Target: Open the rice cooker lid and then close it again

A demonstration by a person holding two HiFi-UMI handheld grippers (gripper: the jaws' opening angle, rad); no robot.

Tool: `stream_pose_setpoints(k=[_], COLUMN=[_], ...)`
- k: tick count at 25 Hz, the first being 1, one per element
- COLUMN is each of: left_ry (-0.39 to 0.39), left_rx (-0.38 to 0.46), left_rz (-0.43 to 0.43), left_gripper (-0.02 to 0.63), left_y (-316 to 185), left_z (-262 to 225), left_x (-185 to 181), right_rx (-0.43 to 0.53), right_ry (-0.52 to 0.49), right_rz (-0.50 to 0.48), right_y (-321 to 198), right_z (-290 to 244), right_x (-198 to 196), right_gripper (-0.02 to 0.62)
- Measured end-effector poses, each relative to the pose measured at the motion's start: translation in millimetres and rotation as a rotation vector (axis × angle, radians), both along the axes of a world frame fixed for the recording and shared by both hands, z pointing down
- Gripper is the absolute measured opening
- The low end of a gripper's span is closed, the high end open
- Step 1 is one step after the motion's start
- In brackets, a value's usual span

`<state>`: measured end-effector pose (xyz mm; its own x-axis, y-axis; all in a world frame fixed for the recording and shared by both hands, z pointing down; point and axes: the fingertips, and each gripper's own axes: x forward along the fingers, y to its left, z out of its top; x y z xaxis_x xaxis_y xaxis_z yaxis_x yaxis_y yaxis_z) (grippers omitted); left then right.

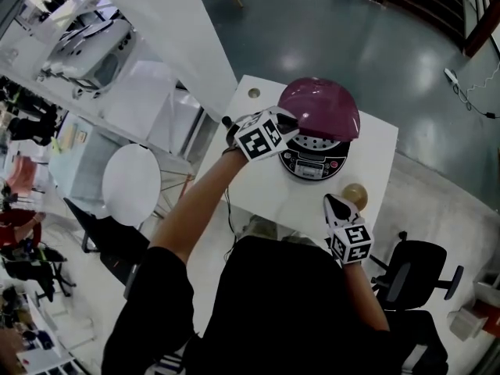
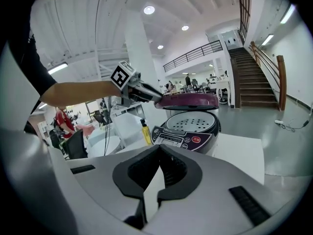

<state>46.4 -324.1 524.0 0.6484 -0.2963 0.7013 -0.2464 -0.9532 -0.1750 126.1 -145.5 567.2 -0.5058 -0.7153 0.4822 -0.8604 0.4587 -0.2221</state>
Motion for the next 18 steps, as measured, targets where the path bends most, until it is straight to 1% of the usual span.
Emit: stream_pose_setpoints(k=[3,4,7,13,18], left_ry=[0.0,0.002,-0.007,-0.048,-0.057], left_rx=[-0.006,-0.009,-0.02,-0.038,-0.054], left_rz=[0.0,-0.001,0.002,0.022,0.024], left_gripper=[0.066,0.066,0.066,0.066,0.066], left_y=[3.3,4.4,9.7,19.1,21.7], left_z=[6.6,8.3,17.6,38.4,46.4], left_x=[0.7,0.2,-1.1,-2.5,-3.4], right_rx=[0.04,0.049,0.047,0.038,0.024], right_ry=[0.075,0.086,0.083,0.082,0.078], right_rz=[-0.014,-0.014,-0.003,0.017,0.024], right_y=[1.3,1.2,0.4,-0.3,2.7], right_z=[1.3,1.3,3.3,6.2,10.1], right_x=[1.3,1.4,3.6,8.9,9.5], right_gripper=[0.0,0.0,0.0,0.0,0.0])
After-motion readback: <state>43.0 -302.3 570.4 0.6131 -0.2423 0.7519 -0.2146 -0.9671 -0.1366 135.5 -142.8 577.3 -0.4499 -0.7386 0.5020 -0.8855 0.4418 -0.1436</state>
